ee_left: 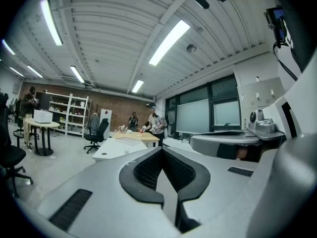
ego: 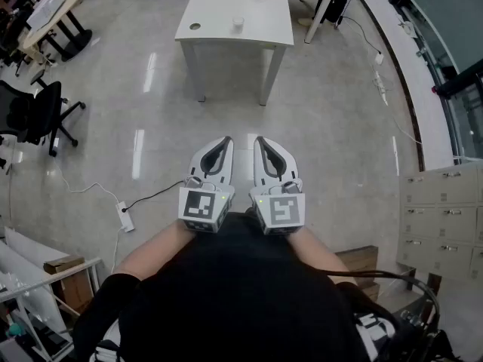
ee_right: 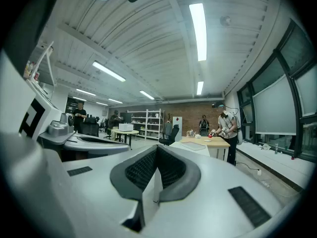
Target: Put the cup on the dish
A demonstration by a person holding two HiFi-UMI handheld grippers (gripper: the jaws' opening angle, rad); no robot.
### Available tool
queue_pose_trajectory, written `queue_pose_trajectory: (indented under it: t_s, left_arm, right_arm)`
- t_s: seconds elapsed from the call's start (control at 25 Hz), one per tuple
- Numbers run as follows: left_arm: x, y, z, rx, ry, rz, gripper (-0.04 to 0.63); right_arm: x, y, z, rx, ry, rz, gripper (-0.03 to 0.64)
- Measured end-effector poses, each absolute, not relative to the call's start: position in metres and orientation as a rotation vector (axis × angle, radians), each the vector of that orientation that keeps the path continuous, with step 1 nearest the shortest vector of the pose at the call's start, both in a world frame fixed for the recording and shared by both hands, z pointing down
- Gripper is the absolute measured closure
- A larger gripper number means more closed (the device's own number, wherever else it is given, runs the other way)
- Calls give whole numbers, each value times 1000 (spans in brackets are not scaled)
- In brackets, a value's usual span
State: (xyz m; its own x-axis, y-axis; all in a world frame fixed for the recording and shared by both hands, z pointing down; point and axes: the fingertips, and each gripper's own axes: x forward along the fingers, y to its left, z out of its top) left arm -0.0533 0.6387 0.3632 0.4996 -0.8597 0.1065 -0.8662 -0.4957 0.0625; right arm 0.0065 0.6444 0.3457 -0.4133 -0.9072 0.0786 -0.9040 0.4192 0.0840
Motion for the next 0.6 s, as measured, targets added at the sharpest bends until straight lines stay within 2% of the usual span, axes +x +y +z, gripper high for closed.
queue_pose_trajectory:
  t_s: [0.6]
  left_arm:
    - [-20,649,363,2592,-1580,138,588]
  right_arm:
    - [37,652,350,1569,-2601,-5,604]
